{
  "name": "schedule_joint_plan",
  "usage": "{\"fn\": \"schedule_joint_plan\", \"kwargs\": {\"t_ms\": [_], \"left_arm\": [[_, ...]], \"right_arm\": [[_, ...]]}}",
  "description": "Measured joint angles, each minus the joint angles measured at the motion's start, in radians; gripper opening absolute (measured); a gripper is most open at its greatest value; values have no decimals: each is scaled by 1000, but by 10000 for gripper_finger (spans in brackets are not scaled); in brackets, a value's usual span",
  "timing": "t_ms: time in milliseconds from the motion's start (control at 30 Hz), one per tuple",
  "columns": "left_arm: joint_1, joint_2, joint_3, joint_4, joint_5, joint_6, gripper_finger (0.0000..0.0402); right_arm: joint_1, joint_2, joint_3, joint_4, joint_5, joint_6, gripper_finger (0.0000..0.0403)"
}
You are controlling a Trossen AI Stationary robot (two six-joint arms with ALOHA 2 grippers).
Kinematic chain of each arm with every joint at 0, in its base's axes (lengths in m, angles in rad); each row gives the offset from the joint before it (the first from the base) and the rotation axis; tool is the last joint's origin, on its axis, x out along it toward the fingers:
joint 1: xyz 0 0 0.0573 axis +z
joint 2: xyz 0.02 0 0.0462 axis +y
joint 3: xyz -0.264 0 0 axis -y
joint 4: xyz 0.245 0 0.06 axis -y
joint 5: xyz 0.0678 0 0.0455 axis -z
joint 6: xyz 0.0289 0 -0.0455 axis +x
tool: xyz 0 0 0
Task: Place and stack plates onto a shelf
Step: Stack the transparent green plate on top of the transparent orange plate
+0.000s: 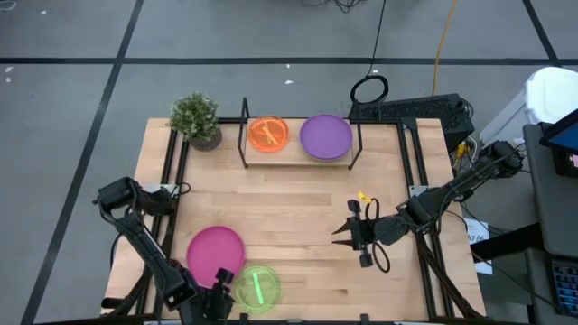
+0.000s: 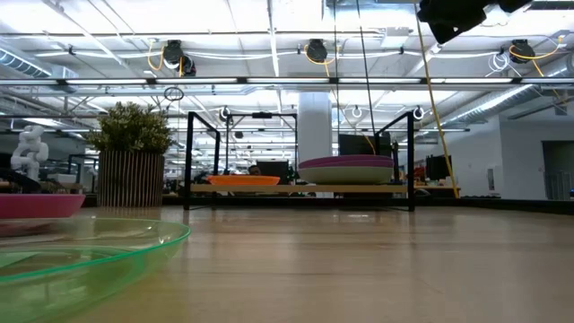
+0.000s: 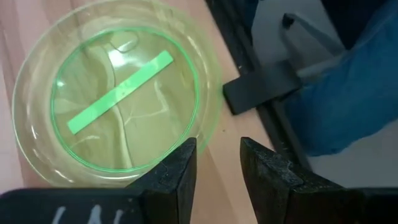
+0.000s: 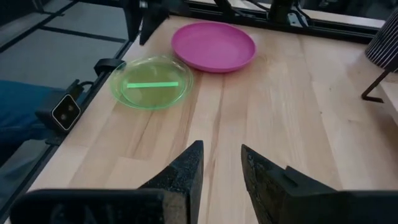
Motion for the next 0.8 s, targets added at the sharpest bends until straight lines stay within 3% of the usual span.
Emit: {"fn": "schedule_joint_plan", "kwargs": {"t_ms": [467,633,800], "left_arm": [[-7,95,1,46,-27,146,198],[-5,118,1,42,-69,206,179],[-5,123,2,43,-91,297,128]], "right_arm": [[0,0,0,35,0,-45,91],[0,0,0,34,0,-52,91],[0,0,0,33,0,-56,91]]}}
